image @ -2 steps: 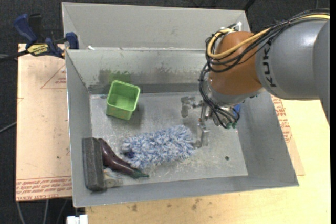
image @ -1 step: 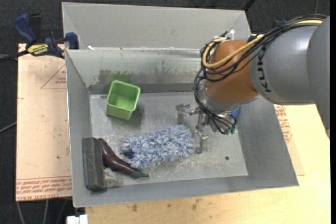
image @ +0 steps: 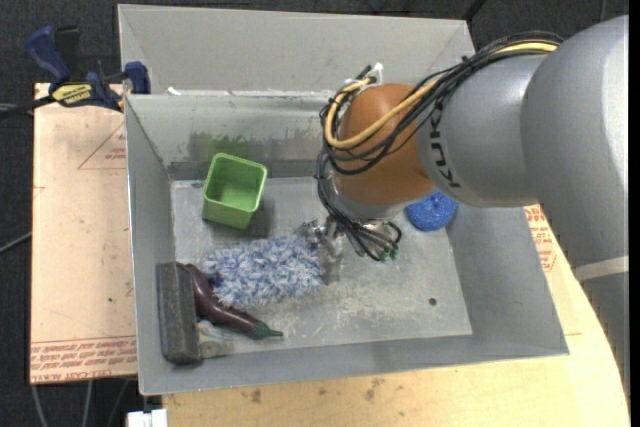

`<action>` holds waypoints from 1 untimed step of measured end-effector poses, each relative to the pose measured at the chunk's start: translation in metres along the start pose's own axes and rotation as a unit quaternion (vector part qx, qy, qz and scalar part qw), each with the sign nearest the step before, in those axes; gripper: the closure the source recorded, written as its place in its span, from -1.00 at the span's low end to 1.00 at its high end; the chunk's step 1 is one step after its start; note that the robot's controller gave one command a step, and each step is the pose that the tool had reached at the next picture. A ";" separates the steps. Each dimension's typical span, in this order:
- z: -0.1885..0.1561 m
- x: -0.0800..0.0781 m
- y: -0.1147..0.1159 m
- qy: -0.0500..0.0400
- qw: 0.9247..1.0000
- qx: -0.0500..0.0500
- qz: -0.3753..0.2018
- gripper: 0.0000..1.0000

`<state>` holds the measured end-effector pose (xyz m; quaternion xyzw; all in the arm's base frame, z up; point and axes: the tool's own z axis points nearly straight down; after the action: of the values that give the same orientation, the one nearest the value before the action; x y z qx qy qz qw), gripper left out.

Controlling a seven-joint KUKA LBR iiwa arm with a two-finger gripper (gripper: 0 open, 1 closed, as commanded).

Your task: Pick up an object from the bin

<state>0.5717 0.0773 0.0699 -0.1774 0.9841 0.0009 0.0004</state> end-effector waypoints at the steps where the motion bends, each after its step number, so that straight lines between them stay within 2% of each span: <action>1: 0.000 0.000 0.000 0.000 1.000 0.000 0.000 1.00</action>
Offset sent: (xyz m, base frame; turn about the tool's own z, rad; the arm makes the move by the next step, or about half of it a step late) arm -0.0142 -0.0171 0.1604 -0.0034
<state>0.5717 0.0774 0.0699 -0.1776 0.9841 0.0008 0.0004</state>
